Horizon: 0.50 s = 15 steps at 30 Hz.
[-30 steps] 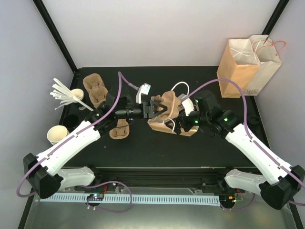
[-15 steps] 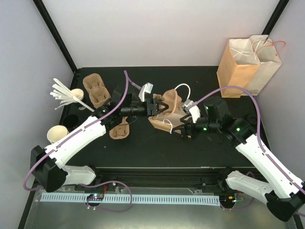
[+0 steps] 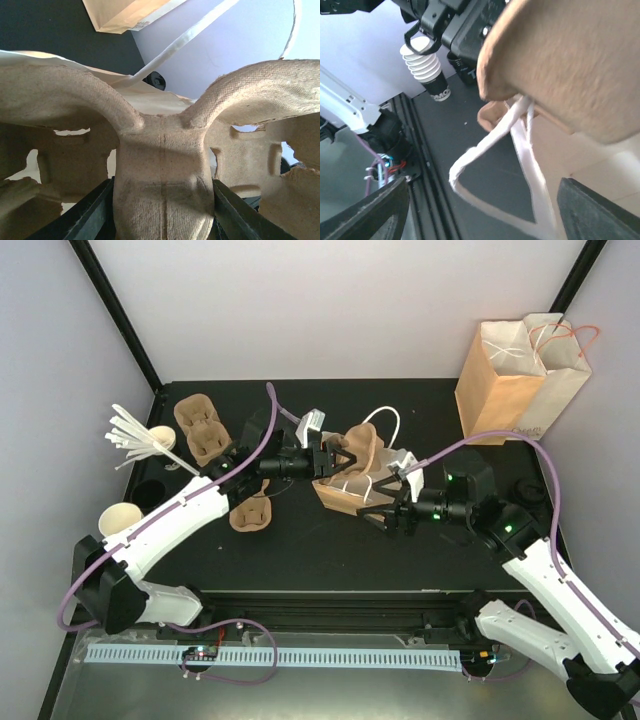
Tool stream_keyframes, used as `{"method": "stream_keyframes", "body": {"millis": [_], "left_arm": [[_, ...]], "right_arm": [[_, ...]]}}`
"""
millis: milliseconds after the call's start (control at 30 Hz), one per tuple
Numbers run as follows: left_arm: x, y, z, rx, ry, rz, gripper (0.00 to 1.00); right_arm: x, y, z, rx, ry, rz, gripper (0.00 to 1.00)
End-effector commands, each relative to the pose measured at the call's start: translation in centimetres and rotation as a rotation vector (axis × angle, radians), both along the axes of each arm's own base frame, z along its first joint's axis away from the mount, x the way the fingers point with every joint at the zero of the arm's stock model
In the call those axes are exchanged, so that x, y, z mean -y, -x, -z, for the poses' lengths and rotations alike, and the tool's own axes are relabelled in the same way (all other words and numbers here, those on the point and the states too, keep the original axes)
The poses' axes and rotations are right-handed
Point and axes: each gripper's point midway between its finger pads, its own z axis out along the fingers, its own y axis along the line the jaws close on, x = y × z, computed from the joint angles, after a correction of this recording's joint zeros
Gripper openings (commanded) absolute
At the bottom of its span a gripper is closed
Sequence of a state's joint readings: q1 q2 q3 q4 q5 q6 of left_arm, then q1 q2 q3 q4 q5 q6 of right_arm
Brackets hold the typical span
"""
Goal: Pack the takeout coffee
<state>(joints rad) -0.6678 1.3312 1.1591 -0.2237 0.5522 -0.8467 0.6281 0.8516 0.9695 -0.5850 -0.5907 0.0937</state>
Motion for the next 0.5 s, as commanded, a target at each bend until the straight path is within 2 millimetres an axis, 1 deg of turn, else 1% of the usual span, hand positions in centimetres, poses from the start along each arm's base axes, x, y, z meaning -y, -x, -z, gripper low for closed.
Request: {"method": "stream_keyframes", "body": {"millis": [0,33,67,100,267,333,400,467], "left_arm": [[-0.1,-0.6,-1.5,0.036,0.005,-0.011,0.49],[0.0,-0.6,-1.5,0.036,0.005,-0.009,0.49],[0.0,-0.6,-1.6,0.036,0.005,-0.008,0.49],[0.0,-0.6,-1.7,0.038,0.005,-0.009,0.49],[-0.1,-0.6,-1.7,0.040,-0.001,-0.008,0.48],[-0.1,-0.7,-1.7,0.041,-0.001,-0.011,0.48],[-0.1,-0.9,-1.6,0.040,-0.001,-0.017,0.49],[-0.1,-1.0,-1.6,0.038,-0.003,-0.021,0.49]], "right_arm": [[0.1,-1.4,-3.4,0.122,-0.069,0.066,0.80],[0.1,-1.3,-3.9,0.136,-0.084,0.060,0.75],[-0.1,-1.2,-4.3,0.142,-0.092,0.050,0.73],[-0.2,-1.3,-4.5,0.144,-0.094,0.044,0.67],[-1.0,-2.3,-4.6,0.112,-0.070,0.045,0.46],[-1.0,-2.5,-4.6,0.106,-0.068,0.047,0.34],[-1.1,-1.9,-4.5,0.105,-0.069,0.021,0.23],[-1.2,-0.6,-4.2,0.106,-0.077,-0.045,0.13]]}}
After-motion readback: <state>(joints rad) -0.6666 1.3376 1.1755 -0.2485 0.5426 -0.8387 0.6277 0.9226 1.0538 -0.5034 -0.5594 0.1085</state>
